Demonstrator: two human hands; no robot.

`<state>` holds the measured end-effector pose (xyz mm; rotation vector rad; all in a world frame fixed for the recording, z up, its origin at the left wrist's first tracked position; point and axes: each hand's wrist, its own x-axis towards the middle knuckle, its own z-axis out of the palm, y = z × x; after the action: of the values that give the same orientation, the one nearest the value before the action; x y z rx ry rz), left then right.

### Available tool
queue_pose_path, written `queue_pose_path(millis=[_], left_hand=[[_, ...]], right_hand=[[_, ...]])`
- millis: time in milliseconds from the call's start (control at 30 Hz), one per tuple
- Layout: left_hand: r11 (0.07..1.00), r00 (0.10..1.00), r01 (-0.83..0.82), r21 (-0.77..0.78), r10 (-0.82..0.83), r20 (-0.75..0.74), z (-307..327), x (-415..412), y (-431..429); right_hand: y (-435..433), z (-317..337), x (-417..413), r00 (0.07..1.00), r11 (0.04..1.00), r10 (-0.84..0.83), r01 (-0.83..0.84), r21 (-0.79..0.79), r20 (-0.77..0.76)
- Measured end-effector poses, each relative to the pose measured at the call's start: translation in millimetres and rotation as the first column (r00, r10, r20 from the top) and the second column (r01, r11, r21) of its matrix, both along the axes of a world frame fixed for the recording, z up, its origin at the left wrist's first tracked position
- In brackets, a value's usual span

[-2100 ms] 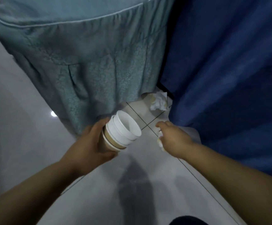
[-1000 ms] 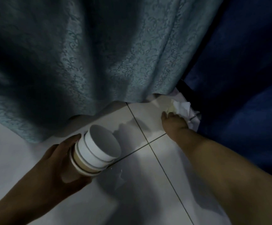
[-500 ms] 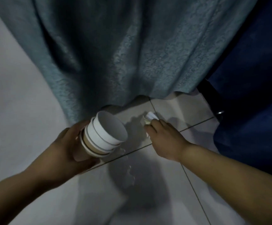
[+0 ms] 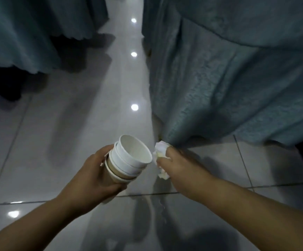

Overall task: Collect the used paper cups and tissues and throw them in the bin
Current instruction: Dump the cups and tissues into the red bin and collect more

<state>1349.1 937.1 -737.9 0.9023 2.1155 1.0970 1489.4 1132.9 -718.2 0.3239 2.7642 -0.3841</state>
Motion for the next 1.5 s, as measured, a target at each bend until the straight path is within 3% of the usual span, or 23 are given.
queue_pose_path(millis=[67, 233, 500, 633, 767, 900, 1100, 1300, 1500], left_hand=[[0.997, 0.998, -0.066, 0.027, 0.066, 0.003, 7, -11, -13], [0.976, 0.977, -0.211, 0.052, 0.211, 0.006, 41, -35, -46], [0.898, 0.895, -0.440, 0.016, 0.440, -0.075, 102, -33, -108], [0.807, 0.802, -0.590, 0.031, 0.590, -0.097, 109, 5, -135], [0.719, 0.713, -0.693, 0.051, 0.694, -0.099, 119, 54, -154], [0.629, 0.619, -0.776, 0.055, 0.775, -0.129, 143, 98, -173], [0.514, 0.501, -0.857, 0.006, 0.838, -0.218, 177, 158, -207], [0.486, 0.472, -0.874, -0.021, 0.837, -0.276, 199, 192, -257], [0.445, 0.413, -0.890, 0.101, 0.880, -0.236, 144, 215, -318]], right_hand=[[-7, 6, -24, 0.990, 0.997, 0.051, -0.043, 0.060, -0.134], [-11, 29, -69, 0.959, 0.989, 0.145, -0.133, 0.066, -0.242], [-31, 71, -122, 0.964, 0.990, 0.124, -0.137, -0.042, -0.234], [-48, 83, -137, 0.913, 0.960, 0.265, -0.280, -0.003, -0.311], [-68, 100, -128, 0.863, 0.925, 0.347, -0.380, -0.019, -0.368], [-91, 118, -111, 0.875, 0.896, 0.381, -0.429, -0.116, -0.300], [-125, 139, -80, 0.851, 0.864, 0.428, -0.484, -0.138, -0.305], [-169, 163, -49, 0.845, 0.852, 0.425, -0.494, -0.171, -0.325], [-244, 137, -25, 0.837, 0.841, 0.363, -0.484, -0.242, -0.410]])
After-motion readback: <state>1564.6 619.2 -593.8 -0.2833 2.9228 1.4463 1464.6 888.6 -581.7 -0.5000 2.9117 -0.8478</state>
